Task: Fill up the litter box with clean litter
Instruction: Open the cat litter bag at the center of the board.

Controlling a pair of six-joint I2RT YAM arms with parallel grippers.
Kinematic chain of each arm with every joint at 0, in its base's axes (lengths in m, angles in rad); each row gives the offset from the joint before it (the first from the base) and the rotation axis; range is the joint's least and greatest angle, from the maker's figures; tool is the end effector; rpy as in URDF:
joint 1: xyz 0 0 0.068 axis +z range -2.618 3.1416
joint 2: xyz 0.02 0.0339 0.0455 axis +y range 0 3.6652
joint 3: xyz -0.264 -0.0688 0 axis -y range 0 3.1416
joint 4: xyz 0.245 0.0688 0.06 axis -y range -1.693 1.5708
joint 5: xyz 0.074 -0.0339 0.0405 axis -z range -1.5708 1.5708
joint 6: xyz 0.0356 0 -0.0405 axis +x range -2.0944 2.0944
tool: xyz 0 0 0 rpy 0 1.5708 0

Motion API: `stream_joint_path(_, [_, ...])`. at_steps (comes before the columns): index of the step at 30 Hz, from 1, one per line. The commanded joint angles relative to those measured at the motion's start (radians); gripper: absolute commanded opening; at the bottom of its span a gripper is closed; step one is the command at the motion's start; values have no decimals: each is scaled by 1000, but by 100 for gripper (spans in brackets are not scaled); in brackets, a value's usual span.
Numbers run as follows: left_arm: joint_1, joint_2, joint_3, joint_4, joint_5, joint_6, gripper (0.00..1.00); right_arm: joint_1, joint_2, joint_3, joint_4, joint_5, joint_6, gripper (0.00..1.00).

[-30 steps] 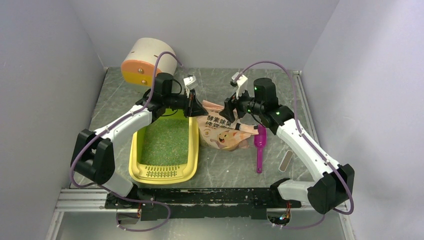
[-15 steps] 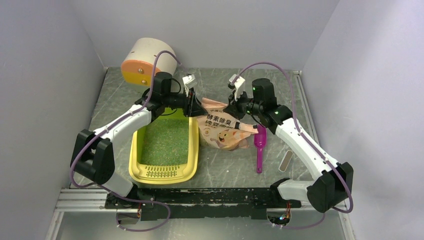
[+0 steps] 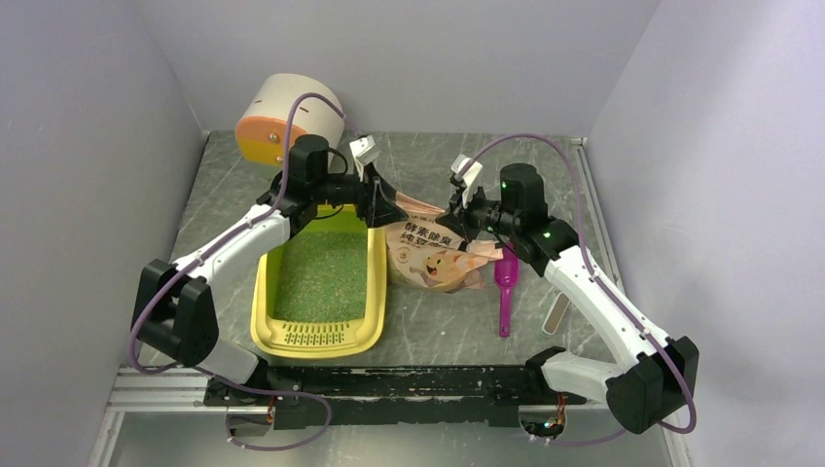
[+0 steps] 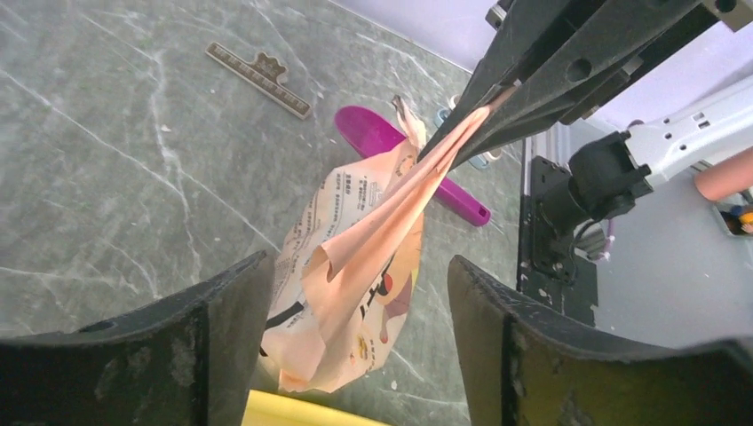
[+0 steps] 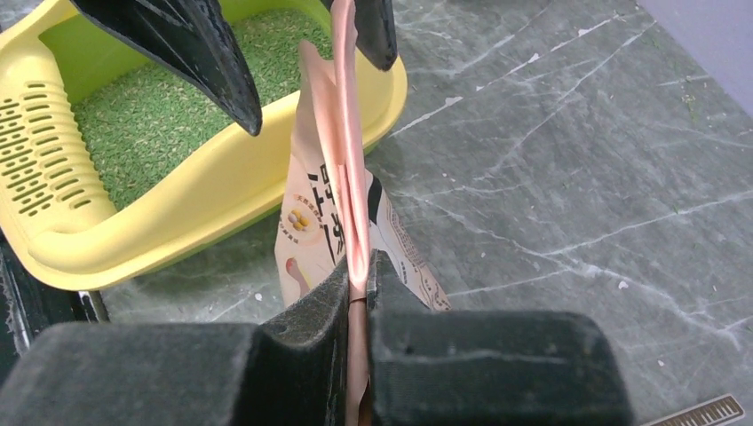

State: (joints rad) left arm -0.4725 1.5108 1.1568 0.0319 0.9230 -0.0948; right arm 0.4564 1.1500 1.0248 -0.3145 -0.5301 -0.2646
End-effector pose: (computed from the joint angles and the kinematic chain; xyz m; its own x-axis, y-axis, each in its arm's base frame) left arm 0.2946 -0.1825 0.3181 -0.3704 0.1252 -0.9204 0.9172 0.2058 -0.3411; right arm 0.2232 0.1296 0.3388 -0.1620 -0.3309 -0.9297 -0.8633 0.5038 -0.0289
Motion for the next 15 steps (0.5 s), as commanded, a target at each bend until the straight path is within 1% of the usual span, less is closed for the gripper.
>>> stream_joint_path(1, [11,-88,-37,136,-55,-49,78,-1,-28,-4,68,10,-21,0])
stream_joint_path(3, [14,-115,-60,148,-89,-43,80,-1,-35,-14,68,13,-26,0])
stream_joint_path(5, [14,-127,-84,158,-128,-35,85,-1,-47,-29,82,6,-28,0])
stream_joint_path(7, [15,-123,-97,180,-118,-45,88,-1,-57,-43,98,-5,-26,0])
stream_joint_path(11, [18,-92,-51,108,-119,-38,91,-1,-66,-57,124,-19,-27,0])
stream_joint_path(13, [18,-75,-24,63,-129,-35,96,-1,-66,-61,136,-25,-29,0])
stream_joint_path(15, [20,-66,-9,40,-144,-34,97,-1,-66,-63,146,-31,-31,0])
